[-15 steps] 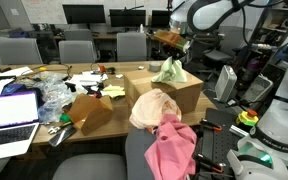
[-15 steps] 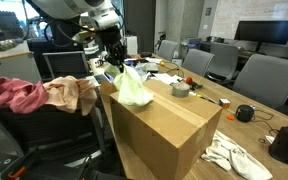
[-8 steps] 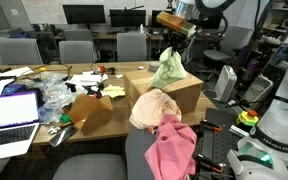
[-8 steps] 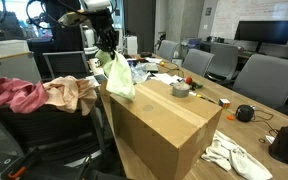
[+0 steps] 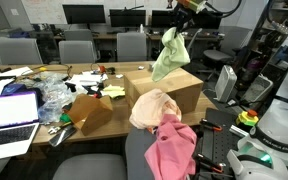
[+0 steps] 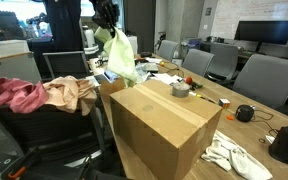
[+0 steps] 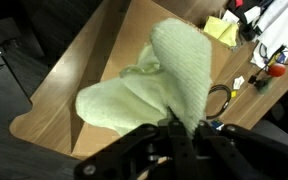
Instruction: Get the three objects from the cardboard box then put them on the headrest of the grey chair
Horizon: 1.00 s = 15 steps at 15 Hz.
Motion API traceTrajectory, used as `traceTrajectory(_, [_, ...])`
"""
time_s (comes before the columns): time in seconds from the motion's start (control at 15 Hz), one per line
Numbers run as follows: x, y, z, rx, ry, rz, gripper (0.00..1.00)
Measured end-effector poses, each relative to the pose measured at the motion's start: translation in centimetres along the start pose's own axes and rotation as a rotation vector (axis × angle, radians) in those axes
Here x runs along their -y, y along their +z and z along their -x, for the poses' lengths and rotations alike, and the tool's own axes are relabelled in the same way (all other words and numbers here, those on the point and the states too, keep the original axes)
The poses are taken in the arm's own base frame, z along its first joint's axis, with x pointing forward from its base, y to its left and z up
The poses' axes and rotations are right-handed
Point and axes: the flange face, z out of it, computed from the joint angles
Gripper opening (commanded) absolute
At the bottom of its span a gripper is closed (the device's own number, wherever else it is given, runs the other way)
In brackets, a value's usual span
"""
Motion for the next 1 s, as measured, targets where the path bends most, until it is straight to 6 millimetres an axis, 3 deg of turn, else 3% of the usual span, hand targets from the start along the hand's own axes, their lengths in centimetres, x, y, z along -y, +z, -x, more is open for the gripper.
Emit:
traceTrajectory(0.47, [0.9,-6.3,2.3,-0.024,-0.077,-0.085,0.01])
traceTrajectory(1.0, [-0.7,-10.5,7.1,0.003,-0.343,-0.136,0.01])
